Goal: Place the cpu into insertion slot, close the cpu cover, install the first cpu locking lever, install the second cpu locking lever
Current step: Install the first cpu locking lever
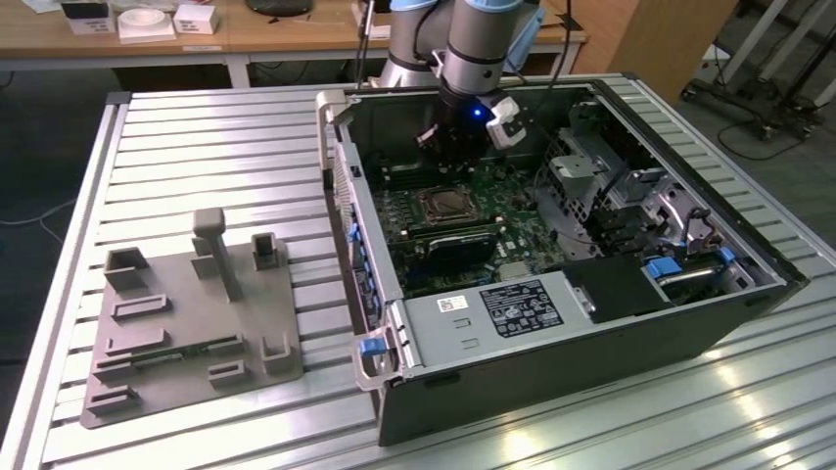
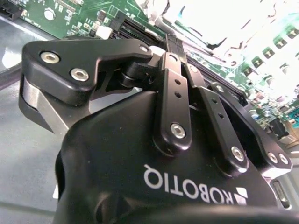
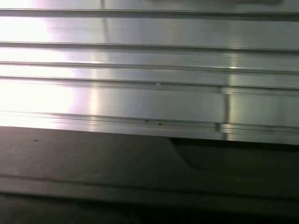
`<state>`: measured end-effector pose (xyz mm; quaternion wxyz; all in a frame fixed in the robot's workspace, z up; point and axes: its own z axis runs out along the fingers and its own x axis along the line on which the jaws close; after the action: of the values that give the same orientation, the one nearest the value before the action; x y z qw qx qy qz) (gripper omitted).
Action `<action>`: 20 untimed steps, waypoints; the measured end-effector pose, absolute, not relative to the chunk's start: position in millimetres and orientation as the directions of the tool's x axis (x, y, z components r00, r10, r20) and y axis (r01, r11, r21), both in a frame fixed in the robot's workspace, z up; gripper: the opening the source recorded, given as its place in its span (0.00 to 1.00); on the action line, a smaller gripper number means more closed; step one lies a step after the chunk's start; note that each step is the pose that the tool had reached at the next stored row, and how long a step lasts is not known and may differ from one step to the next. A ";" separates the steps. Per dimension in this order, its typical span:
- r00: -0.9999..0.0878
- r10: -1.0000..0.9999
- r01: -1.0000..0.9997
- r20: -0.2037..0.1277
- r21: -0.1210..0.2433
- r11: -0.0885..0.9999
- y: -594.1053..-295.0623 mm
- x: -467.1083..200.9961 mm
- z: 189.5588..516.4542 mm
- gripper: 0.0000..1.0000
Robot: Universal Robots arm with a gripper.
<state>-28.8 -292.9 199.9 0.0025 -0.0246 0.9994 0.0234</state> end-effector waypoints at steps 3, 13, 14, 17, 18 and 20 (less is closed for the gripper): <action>-0.999 -0.049 -0.049 -0.006 0.047 0.998 -291.9 -28.2 198.9 0.10; -0.999 -0.049 -0.049 -0.006 0.046 0.998 -291.7 -28.2 200.3 0.10; -0.999 -0.049 -0.049 -0.006 0.047 0.998 -291.6 -28.1 201.7 0.10; -0.999 -0.049 -0.049 -0.006 0.047 0.998 -291.5 -28.1 202.5 0.10; -0.999 -0.049 -0.049 -0.006 0.047 0.998 -291.5 -28.1 202.5 0.10; -0.999 -0.049 -0.049 -0.007 0.047 0.998 -291.5 -28.1 202.5 0.10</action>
<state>-28.1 -291.5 202.5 0.0027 -0.0246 0.9994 0.0234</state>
